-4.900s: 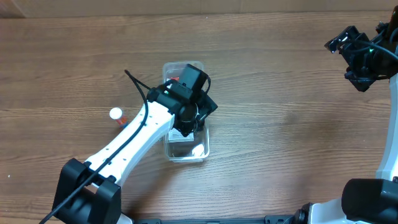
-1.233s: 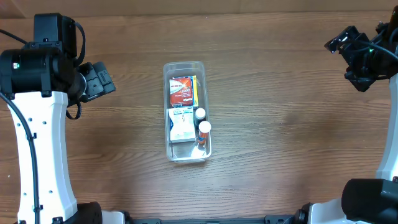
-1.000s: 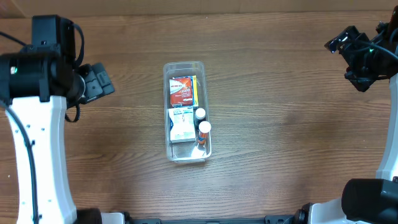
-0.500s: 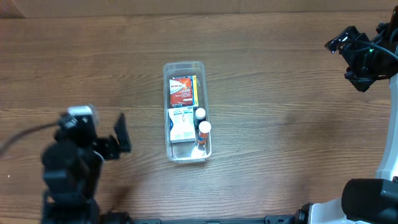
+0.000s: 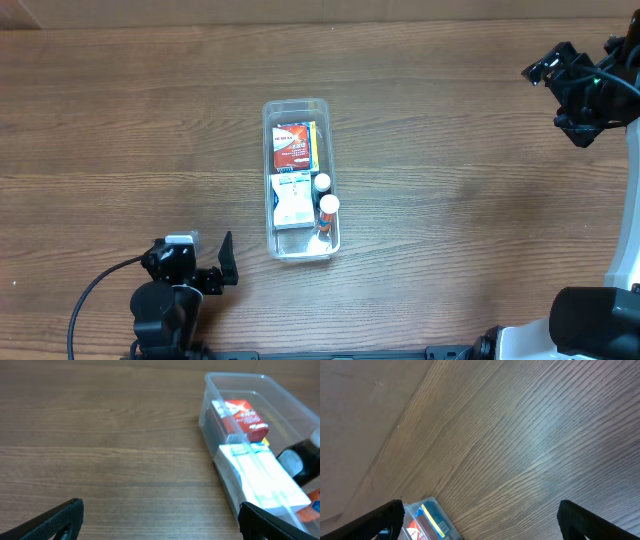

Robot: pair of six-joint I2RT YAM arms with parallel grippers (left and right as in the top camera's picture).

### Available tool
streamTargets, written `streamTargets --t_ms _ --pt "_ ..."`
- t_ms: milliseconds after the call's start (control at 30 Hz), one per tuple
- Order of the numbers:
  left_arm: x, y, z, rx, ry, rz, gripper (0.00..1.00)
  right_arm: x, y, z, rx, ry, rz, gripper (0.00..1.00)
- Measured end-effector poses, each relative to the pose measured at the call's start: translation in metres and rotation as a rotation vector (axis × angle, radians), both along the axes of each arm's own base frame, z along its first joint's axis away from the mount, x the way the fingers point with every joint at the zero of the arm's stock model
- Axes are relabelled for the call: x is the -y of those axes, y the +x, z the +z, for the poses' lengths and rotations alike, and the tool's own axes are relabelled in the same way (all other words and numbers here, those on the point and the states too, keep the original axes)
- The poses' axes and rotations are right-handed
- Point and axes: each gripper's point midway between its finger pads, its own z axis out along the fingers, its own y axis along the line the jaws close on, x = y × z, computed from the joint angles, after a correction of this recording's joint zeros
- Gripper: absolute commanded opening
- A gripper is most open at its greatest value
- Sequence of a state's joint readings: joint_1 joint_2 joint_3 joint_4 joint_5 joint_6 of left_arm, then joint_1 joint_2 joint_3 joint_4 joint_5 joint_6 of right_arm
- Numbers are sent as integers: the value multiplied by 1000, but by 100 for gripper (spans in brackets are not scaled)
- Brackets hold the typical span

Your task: Pack container

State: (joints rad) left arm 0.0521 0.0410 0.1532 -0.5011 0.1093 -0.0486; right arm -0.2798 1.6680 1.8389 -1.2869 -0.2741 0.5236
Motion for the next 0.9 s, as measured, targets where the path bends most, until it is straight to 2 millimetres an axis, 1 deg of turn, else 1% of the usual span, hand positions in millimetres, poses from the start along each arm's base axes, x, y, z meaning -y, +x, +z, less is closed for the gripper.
streamTargets --t_ms 33,100,567,600,633,667,700,733,767,800,833,867,900 --pt "0 0 -2 1 0 0 100 0 0 0 0 0 0 100" --pt "0 0 0 15 1 0 100 0 0 0 0 -1 0 100" --pt "0 0 0 16 1 0 100 0 0 0 1 -1 0 100" --pt "0 0 0 16 1 0 100 -1 -1 2 6 -3 3 99" --pt "0 0 0 16 1 0 100 -4 -4 8 26 -8 8 98" --pt "0 0 0 17 1 0 100 -9 -12 17 51 -30 14 100" --pt "0 0 1 17 1 0 100 -14 -24 31 92 -78 13 100" --pt "0 0 1 18 1 0 100 -16 -41 51 149 -146 1 100" --pt "0 0 1 18 1 0 100 -18 -54 72 226 -198 -12 100" --pt "0 0 1 21 1 0 100 -15 -67 94 316 -252 -42 100" --pt "0 1 1 21 1 0 100 -10 -94 121 431 -319 -91 100" --pt "0 0 1 21 1 0 100 -8 -110 134 505 -359 -110 100" --pt "0 1 2 24 2 0 100 -8 -136 135 563 -410 -111 100"
